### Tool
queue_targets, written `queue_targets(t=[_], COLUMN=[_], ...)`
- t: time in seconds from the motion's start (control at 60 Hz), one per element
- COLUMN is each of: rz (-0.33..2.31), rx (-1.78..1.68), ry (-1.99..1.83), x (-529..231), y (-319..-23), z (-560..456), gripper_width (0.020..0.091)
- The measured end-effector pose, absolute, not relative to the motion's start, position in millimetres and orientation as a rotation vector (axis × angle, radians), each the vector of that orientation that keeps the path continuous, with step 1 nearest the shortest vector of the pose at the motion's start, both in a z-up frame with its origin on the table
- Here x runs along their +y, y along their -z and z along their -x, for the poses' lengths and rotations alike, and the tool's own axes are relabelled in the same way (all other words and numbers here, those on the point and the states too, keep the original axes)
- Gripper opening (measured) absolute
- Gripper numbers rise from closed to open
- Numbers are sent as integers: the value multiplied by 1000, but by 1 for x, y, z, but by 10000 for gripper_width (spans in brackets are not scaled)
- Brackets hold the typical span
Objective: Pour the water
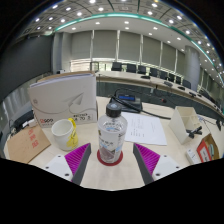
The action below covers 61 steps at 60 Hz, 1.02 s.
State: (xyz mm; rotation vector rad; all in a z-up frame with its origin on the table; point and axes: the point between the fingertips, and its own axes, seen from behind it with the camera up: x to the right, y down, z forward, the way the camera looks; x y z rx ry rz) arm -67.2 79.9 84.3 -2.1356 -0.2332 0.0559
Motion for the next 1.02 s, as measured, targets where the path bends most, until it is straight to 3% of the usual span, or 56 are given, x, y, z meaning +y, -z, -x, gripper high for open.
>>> queue_targets(t=[0.417,0.667,1.017], rz=[2242,2210,2182], rx=[-79,-112,-119], ry=[69,58,114], x=[-123,-183,-199], y=[-198,-228,-238], z=[123,154,149], gripper_width=[862,862,859])
